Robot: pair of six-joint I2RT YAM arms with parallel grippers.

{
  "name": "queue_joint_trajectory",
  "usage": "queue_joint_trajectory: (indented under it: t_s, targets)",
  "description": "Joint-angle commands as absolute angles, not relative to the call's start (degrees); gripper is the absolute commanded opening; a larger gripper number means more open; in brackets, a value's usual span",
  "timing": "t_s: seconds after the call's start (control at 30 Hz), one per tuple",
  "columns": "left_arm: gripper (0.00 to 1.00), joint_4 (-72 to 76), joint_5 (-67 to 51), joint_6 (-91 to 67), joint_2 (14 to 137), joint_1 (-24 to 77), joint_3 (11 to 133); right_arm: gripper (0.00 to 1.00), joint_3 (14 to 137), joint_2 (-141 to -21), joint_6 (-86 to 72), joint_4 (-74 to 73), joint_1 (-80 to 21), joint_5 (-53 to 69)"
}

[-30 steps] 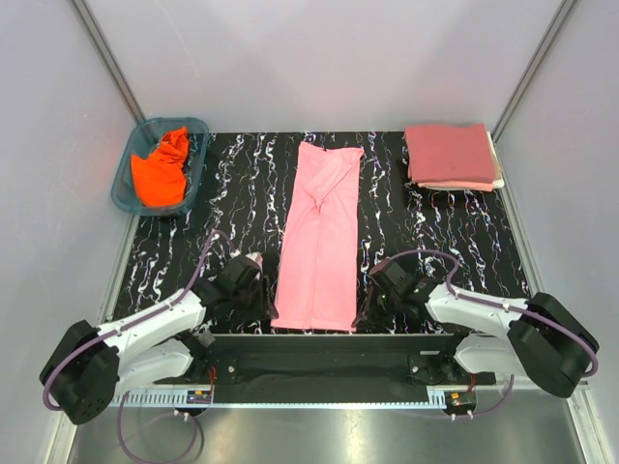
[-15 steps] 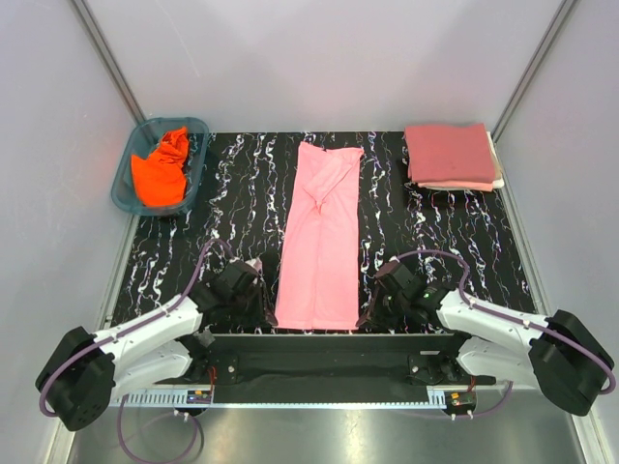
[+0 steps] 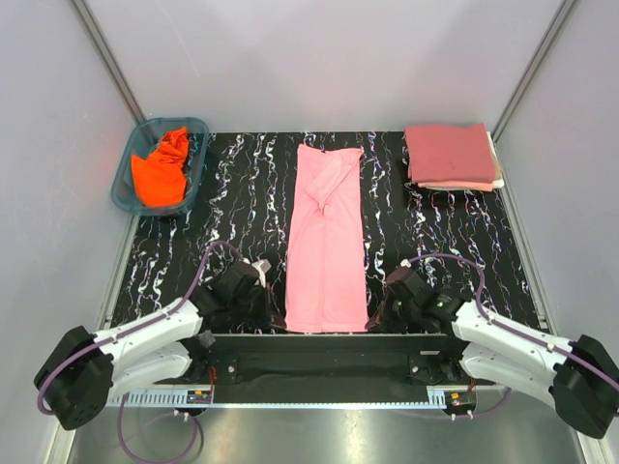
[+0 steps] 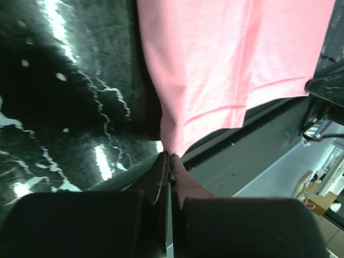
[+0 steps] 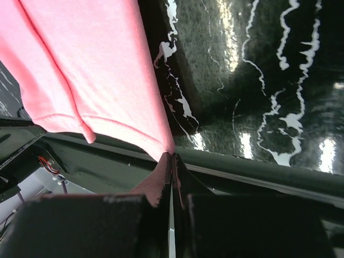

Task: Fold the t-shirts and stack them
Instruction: Fold the tshirt

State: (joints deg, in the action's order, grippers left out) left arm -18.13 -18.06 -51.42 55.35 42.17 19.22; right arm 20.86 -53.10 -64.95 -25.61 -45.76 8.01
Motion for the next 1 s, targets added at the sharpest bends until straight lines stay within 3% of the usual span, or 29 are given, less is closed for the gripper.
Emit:
queue_joint_trajectory:
  t_s: [0.0,0.27,0.57,0.97]
  targets:
    - [0.0,-14.4,-21.0,-53.7,53.6,43.2,20.4,0.0,22.8,-49.9,-65.0,-31.2,-46.3,4.7]
    - [0.0,-18.7,-16.5,-46.7,62.5,42.6,30.2,0.0,31.2,-53.8,-60.1,-34.8,-46.3,-1.3]
    - [0.0,-21.7,-16.8,-39.9,76.5,33.4,45.1,0.0,47.6,-75.4,-44.7,-33.7,-43.4,-7.7]
    - [0.0,-25.0,-20.1,-30.8,101.9,23.4,71.3,0.0,71.5,-99.2,-30.9,-31.7,-31.6,-1.0]
